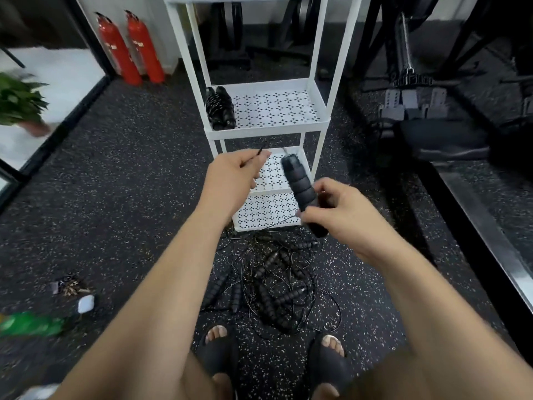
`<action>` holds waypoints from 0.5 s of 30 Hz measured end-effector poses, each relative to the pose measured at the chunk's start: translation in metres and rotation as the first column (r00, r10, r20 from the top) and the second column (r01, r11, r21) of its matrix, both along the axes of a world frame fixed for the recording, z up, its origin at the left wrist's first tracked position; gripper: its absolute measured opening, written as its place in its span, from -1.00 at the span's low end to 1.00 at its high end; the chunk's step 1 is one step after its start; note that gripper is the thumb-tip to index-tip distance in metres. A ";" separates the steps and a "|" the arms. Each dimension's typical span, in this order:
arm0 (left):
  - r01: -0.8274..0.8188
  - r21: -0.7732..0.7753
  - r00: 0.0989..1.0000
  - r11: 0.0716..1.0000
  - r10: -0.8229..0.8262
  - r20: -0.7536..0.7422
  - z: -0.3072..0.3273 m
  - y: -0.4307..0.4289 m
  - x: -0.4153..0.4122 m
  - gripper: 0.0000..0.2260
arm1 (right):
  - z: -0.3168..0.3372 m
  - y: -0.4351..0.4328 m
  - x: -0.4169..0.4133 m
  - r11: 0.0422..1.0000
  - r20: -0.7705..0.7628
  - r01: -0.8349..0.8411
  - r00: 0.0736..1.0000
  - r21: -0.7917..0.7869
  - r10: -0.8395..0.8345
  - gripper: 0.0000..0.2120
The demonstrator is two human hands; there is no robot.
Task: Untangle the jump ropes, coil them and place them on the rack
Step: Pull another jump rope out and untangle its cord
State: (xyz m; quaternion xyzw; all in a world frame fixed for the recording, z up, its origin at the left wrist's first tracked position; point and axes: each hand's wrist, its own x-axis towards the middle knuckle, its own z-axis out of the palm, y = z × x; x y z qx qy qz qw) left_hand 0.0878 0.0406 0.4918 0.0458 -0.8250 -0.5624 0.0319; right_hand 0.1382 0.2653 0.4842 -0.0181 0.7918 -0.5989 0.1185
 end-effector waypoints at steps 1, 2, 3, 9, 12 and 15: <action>0.009 0.024 1.000 1.000 -0.009 0.001 0.002 0.004 0.002 -0.82 | 0.000 -0.009 -0.004 1.000 0.004 0.026 1.000 0.016 -0.027 -0.78; 0.019 0.060 1.000 0.998 -0.019 0.002 0.004 0.007 0.004 -0.80 | -0.001 -0.018 -0.008 0.998 0.015 0.053 0.998 -0.016 -0.053 -0.75; 0.027 0.092 1.000 0.995 -0.028 0.003 0.005 0.010 0.006 -0.77 | -0.002 -0.026 -0.012 0.993 0.047 0.083 0.996 -0.088 -0.079 -0.72; 0.034 0.108 0.999 0.994 -0.038 0.030 -0.005 0.012 0.005 -0.70 | -0.029 -0.047 -0.024 0.945 0.154 0.093 0.987 -0.315 -0.046 -0.79; 0.038 0.082 0.998 0.996 -0.042 0.042 -0.011 0.019 -0.002 -0.72 | -0.042 -0.056 -0.029 0.944 0.142 0.127 0.986 -0.305 -0.087 -0.81; 0.126 0.059 0.992 0.990 -0.126 0.004 -0.013 0.023 -0.007 -0.71 | -0.046 -0.060 -0.033 0.956 0.089 0.164 0.985 -0.243 -0.146 -0.93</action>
